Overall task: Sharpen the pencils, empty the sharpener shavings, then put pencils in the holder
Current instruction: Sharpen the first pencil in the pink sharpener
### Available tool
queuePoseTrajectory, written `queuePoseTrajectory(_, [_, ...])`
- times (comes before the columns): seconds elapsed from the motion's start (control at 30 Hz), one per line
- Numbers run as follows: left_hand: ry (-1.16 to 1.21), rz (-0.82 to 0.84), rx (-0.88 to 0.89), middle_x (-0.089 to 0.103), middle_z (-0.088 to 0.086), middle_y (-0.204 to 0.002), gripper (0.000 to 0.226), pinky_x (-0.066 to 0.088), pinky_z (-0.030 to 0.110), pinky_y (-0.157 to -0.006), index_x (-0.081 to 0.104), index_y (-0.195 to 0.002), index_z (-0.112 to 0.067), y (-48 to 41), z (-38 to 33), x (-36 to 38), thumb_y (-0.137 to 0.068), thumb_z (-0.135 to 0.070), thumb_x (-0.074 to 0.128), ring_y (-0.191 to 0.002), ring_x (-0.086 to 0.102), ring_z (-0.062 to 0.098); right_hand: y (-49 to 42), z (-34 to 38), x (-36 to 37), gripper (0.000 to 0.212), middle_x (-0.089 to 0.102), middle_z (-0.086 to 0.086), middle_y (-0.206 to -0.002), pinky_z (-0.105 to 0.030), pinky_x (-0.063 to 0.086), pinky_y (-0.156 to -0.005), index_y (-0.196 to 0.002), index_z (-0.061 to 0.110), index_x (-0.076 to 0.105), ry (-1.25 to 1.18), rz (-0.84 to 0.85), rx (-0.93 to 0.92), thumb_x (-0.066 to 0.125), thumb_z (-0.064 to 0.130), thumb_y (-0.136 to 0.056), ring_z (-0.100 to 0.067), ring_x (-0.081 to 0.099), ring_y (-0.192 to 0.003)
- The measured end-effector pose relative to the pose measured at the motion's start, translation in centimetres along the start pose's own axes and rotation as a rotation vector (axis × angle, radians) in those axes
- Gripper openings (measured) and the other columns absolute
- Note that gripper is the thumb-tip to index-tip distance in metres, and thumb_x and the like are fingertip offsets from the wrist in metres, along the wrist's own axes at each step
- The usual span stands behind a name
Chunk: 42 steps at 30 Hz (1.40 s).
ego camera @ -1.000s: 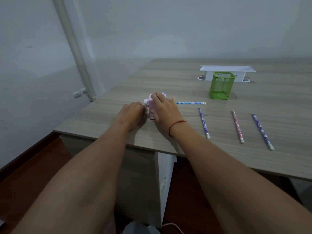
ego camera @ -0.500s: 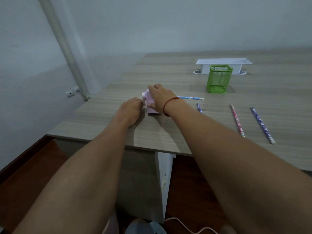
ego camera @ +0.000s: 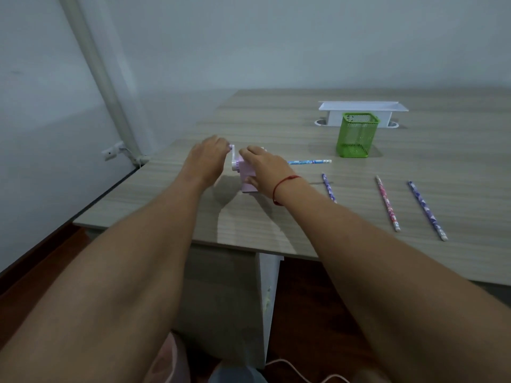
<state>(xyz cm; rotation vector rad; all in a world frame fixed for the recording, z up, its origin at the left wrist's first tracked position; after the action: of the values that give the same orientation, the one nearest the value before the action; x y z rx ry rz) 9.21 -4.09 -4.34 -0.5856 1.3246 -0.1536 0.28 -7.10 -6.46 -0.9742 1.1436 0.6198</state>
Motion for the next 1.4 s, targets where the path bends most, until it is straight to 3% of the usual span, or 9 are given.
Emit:
queuePoseTrajectory(0.13, [0.174, -0.188, -0.048, 0.06, 0.025, -0.093, 0.044, 0.045, 0.045, -0.076, 0.058, -0.094, 0.002, 2.6, -1.3, -3.2, -0.095, -0.022, 0.021, -0.089, 0.057, 0.039, 0.1, -0.1, -0.1, 0.053, 0.041, -0.005, -0.143, -0.042, 0.046, -0.093, -0.138, 0.013, 0.041, 0.003, 0.002, 0.037, 0.059, 0.017, -0.088, -0.033, 0.053, -0.121])
queuePoseTrajectory(0.2, [0.178, -0.233, -0.062, 0.061, 0.024, -0.091, 0.034, 0.048, 0.042, -0.072, 0.059, -0.094, 0.003, 5.0, -2.3, -4.0, -0.095, -0.014, 0.03, -0.085, 0.059, 0.039, 0.3, 0.0, -0.2, 0.053, 0.041, -0.006, -0.143, -0.043, 0.046, -0.096, -0.137, 0.013, 0.042, -0.018, 0.019, 0.053, 0.06, 0.017, -0.087, -0.034, 0.053, -0.122])
queuePoseTrajectory(0.3, [0.247, -0.063, -0.143, 0.058, 0.018, -0.109, 0.025, 0.043, 0.04, -0.083, 0.056, -0.11, -0.001, 7.8, -2.6, -1.5, -0.099, -0.013, 0.036, -0.102, 0.054, 0.032, 0.5, 0.4, -0.5, 0.054, 0.041, -0.005, -0.143, -0.044, 0.047, -0.097, -0.136, 0.014, 0.042, -0.023, 0.029, 0.056, 0.062, 0.016, -0.086, -0.033, 0.052, -0.123])
queuePoseTrajectory(0.4, [0.245, 0.053, -0.16, 0.056, 0.015, -0.112, 0.024, 0.042, 0.041, -0.086, 0.056, -0.108, -0.005, 7.9, -2.5, -0.1, -0.099, -0.017, 0.037, -0.105, 0.052, 0.03, 0.6, 0.4, -0.6, 0.054, 0.042, -0.005, -0.142, -0.044, 0.047, -0.097, -0.135, 0.013, 0.044, -0.028, 0.021, 0.051, 0.063, 0.014, -0.085, -0.032, 0.051, -0.125])
queuePoseTrajectory(0.53, [0.159, 0.12, -0.061, 0.057, 0.015, -0.105, 0.024, 0.045, 0.045, -0.084, 0.061, -0.1, -0.005, 7.2, -2.5, 0.9, -0.097, -0.02, 0.042, -0.1, 0.053, 0.032, 0.5, 0.4, -0.3, 0.051, 0.042, -0.003, -0.143, -0.044, 0.044, -0.098, -0.134, 0.013, 0.044, -0.031, 0.02, 0.027, 0.061, 0.013, -0.087, -0.03, 0.049, -0.126])
queuePoseTrajectory(0.87, [-0.046, 0.217, -0.149, 0.064, 0.009, -0.103, 0.014, 0.04, 0.039, -0.086, 0.064, -0.094, -0.018, 3.5, -1.2, 2.8, -0.084, -0.021, 0.054, -0.104, 0.059, 0.031, 0.8, 0.1, 0.0, 0.057, 0.04, -0.001, -0.146, -0.054, 0.037, -0.105, -0.138, 0.016, 0.04, -0.062, 0.034, 0.023, 0.061, 0.016, -0.086, -0.032, 0.049, -0.126])
queuePoseTrajectory(1.1, [-0.051, 0.095, -0.227, 0.054, 0.015, -0.122, 0.027, 0.038, 0.044, -0.091, 0.051, -0.118, -0.008, 0.9, 0.2, 0.6, -0.101, -0.016, 0.032, -0.116, 0.049, 0.035, 0.5, 0.2, 0.0, 0.044, 0.042, -0.001, -0.143, -0.053, 0.037, -0.104, -0.135, 0.015, 0.043, -0.059, 0.019, 0.064, 0.052, 0.015, -0.091, -0.033, 0.054, -0.121])
queuePoseTrajectory(1.3, [0.061, -0.15, -0.077, 0.06, 0.021, -0.094, 0.037, 0.046, 0.045, -0.074, 0.058, -0.096, -0.001, 3.1, -1.3, -3.1, -0.098, -0.019, 0.025, -0.088, 0.057, 0.039, 0.2, 0.4, -0.4, 0.041, 0.045, -0.008, -0.137, -0.047, 0.043, -0.099, -0.129, 0.012, 0.047, -0.048, 0.012, 0.073, 0.055, 0.014, -0.09, -0.034, 0.051, -0.124])
queuePoseTrajectory(1.4, [0.109, -0.198, -0.047, 0.059, 0.016, -0.084, 0.026, 0.045, 0.041, -0.066, 0.057, -0.088, -0.004, 6.6, -2.5, -3.2, -0.097, -0.014, 0.036, -0.078, 0.056, 0.032, 0.3, 0.7, -0.4, 0.044, 0.044, -0.008, -0.138, -0.049, 0.043, -0.101, -0.13, 0.013, 0.047, -0.047, 0.033, 0.072, 0.059, 0.014, -0.088, -0.033, 0.049, -0.127])
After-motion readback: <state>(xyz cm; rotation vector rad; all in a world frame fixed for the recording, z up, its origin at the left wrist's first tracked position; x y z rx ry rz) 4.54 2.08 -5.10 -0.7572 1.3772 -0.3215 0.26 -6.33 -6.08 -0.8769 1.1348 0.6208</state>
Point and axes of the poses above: each hand's wrist, its own y-axis away from the middle knuckle, its own x-axis out of the palm, z = x × y, the point moved 10 cm from there along -y, towards the middle knuckle
